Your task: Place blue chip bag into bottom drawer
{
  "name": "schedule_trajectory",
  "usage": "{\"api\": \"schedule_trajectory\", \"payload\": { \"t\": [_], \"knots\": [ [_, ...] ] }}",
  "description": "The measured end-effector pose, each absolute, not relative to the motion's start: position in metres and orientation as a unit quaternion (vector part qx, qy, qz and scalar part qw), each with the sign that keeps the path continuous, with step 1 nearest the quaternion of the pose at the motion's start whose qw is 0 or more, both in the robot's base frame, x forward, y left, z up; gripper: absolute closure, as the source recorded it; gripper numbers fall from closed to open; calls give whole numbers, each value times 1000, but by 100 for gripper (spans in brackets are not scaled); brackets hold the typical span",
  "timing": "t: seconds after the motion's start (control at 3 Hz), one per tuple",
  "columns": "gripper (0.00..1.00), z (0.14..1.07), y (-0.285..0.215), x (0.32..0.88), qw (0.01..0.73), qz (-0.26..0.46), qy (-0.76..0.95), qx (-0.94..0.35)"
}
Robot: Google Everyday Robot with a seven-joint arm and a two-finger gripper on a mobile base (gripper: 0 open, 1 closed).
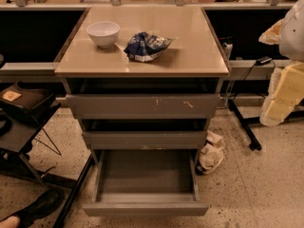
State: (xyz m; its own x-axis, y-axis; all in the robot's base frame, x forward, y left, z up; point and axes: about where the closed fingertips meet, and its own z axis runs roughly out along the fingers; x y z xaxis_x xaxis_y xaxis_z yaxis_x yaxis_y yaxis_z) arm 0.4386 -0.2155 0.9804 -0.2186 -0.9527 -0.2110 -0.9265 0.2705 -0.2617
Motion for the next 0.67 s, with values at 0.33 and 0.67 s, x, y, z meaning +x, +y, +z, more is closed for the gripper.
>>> {"api": "schedule_trajectory", "payload": {
  "t": [0.33,0.67],
  "knots": [
    [0,980,-216,439,166,-40,780,-603],
    [0,978,-208,454,165,-41,776,-607]
  ]
}}
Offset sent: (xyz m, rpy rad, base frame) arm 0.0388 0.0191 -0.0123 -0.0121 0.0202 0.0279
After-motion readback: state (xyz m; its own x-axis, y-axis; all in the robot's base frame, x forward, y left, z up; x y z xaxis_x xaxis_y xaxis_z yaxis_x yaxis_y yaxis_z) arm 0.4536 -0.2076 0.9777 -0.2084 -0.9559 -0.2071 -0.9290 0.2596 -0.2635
